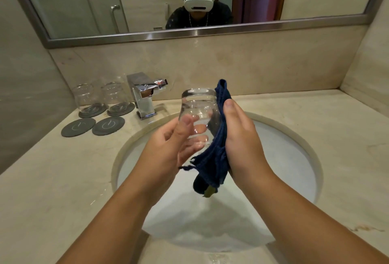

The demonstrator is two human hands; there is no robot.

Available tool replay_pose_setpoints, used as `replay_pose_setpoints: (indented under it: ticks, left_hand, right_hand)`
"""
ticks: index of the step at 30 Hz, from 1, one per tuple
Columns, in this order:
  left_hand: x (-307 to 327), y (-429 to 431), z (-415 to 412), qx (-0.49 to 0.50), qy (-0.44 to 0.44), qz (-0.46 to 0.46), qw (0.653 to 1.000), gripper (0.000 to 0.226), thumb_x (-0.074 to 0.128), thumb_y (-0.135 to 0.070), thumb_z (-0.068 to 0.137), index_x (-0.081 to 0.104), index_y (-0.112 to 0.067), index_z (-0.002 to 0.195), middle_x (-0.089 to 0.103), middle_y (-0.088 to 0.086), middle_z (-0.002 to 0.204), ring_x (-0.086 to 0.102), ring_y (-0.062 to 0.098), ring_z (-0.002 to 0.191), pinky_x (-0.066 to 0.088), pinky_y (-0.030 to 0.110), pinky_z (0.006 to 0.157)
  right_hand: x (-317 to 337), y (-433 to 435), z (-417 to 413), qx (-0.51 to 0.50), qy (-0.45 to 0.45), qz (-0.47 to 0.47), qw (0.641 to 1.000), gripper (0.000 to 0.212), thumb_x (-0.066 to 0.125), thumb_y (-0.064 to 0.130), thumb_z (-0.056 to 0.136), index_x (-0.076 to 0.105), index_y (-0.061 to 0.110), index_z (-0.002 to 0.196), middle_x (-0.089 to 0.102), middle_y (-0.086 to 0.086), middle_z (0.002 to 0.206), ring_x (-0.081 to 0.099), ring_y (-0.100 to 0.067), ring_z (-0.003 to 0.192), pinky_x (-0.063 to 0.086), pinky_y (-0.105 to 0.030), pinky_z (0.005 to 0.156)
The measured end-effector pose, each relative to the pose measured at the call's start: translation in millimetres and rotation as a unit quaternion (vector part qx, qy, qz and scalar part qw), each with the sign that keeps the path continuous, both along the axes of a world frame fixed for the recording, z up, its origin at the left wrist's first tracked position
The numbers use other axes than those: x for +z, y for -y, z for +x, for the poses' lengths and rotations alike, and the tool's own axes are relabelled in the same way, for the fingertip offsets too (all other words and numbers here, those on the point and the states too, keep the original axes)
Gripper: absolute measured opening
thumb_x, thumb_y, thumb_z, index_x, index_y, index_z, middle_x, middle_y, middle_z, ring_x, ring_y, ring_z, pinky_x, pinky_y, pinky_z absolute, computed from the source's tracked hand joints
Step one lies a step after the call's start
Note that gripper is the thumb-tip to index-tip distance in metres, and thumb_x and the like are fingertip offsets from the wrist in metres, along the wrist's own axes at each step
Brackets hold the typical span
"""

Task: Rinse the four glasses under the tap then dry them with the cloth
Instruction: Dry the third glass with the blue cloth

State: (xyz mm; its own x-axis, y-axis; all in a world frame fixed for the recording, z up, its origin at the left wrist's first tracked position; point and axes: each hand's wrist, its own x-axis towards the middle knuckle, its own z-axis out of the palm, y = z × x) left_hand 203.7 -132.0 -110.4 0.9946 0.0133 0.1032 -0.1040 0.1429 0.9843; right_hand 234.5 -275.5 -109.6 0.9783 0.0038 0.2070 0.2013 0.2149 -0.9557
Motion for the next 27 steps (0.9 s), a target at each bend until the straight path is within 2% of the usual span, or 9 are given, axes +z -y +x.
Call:
replay_pose_setpoints:
  ticks: [3,5,8,11,13,17,19,22,27]
  left_hand:
    - [-0.8,1.6,2.0,-0.004,-0.04,-0.029,0.999,0.074,0.07,-0.069,0.077,0.061,-0.021,0.133,0.078,0.008,0.113,0.074,0.024,0.101,0.053,0.041,0.096]
    - [-4.5,1.5,4.1,0.002,-0.031,0.011,0.999,0.071,0.064,-0.075,0.08,0.062,-0.026,0.131,0.078,0.002,0.118,0.072,0.017,0.112,0.051,0.042,0.105]
    - [-2.4,3.4,4.6,0.038,-0.025,0.055,0.997,0.054,0.053,-0.067,0.088,0.07,-0.03,0.124,0.075,-0.004,0.115,0.067,0.009,0.106,0.052,0.04,0.103]
    - [2.7,3.1,3.5,0.041,-0.041,0.032,0.998,0.038,0.051,-0.043,0.106,0.073,-0.016,0.12,0.072,0.004,0.107,0.067,0.015,0.094,0.054,0.039,0.096]
    - [1.7,2.6,1.9,0.038,-0.035,0.037,0.998,0.041,0.058,-0.048,0.103,0.074,-0.013,0.118,0.072,0.004,0.104,0.068,0.021,0.094,0.054,0.044,0.102]
    - [-1.3,1.3,0.4,0.022,0.016,0.117,0.993,0.041,0.07,-0.069,0.078,0.078,-0.038,0.104,0.079,-0.004,0.112,0.073,0.022,0.114,0.052,0.05,0.11]
    - [-1.8,0.6,-0.4,0.017,0.027,0.1,0.994,0.039,0.073,-0.065,0.075,0.079,-0.038,0.102,0.079,-0.002,0.113,0.073,0.023,0.114,0.053,0.05,0.11]
    - [-1.0,-1.2,-1.8,-0.003,0.031,0.059,0.998,0.038,0.075,-0.061,0.076,0.081,-0.036,0.104,0.078,-0.002,0.113,0.074,0.023,0.112,0.054,0.048,0.108]
    - [-2.3,1.2,0.6,-0.012,-0.005,-0.005,1.0,0.071,0.071,-0.057,0.082,0.056,-0.017,0.139,0.076,0.011,0.126,0.071,0.031,0.121,0.049,0.054,0.112]
  right_hand:
    - [-1.4,-2.5,-1.9,-0.005,-0.033,0.018,0.999,0.035,0.043,0.047,0.113,0.073,0.034,0.124,0.082,0.006,0.108,0.078,-0.016,0.105,0.057,-0.049,0.104]
    - [-2.9,-2.4,-1.2,-0.028,-0.014,-0.004,0.999,0.035,0.042,0.048,0.113,0.071,0.037,0.128,0.08,0.011,0.115,0.074,-0.012,0.113,0.055,-0.048,0.108]
    - [-4.1,0.5,0.0,-0.052,0.041,-0.051,0.997,0.037,0.041,0.046,0.113,0.065,0.039,0.14,0.073,0.018,0.13,0.065,-0.003,0.125,0.05,-0.039,0.113]
    - [-4.5,2.8,0.1,-0.047,0.089,-0.105,0.989,0.04,0.043,0.042,0.113,0.056,0.04,0.151,0.063,0.026,0.143,0.054,0.011,0.133,0.044,-0.015,0.111]
    - [-4.6,3.6,-0.8,-0.039,0.118,-0.128,0.984,0.042,0.046,0.036,0.113,0.053,0.039,0.154,0.059,0.029,0.147,0.048,0.018,0.134,0.038,-0.004,0.107]
    - [-2.2,6.1,-0.6,-0.026,0.153,-0.137,0.978,0.045,0.048,0.028,0.113,0.048,0.045,0.155,0.053,0.038,0.145,0.043,0.023,0.135,0.035,-0.001,0.105]
    - [0.7,8.7,2.0,-0.017,0.141,-0.104,0.984,0.047,0.048,0.025,0.114,0.048,0.052,0.152,0.052,0.043,0.143,0.043,0.022,0.136,0.038,-0.008,0.111]
    - [3.7,11.7,6.1,0.0,0.111,-0.042,0.993,0.047,0.048,0.021,0.113,0.057,0.055,0.144,0.057,0.031,0.149,0.051,0.005,0.141,0.043,-0.037,0.122]
    - [6.0,12.2,5.1,0.009,0.09,-0.007,0.996,0.044,0.048,0.018,0.113,0.067,0.048,0.138,0.066,0.028,0.141,0.057,0.001,0.137,0.044,-0.039,0.121]
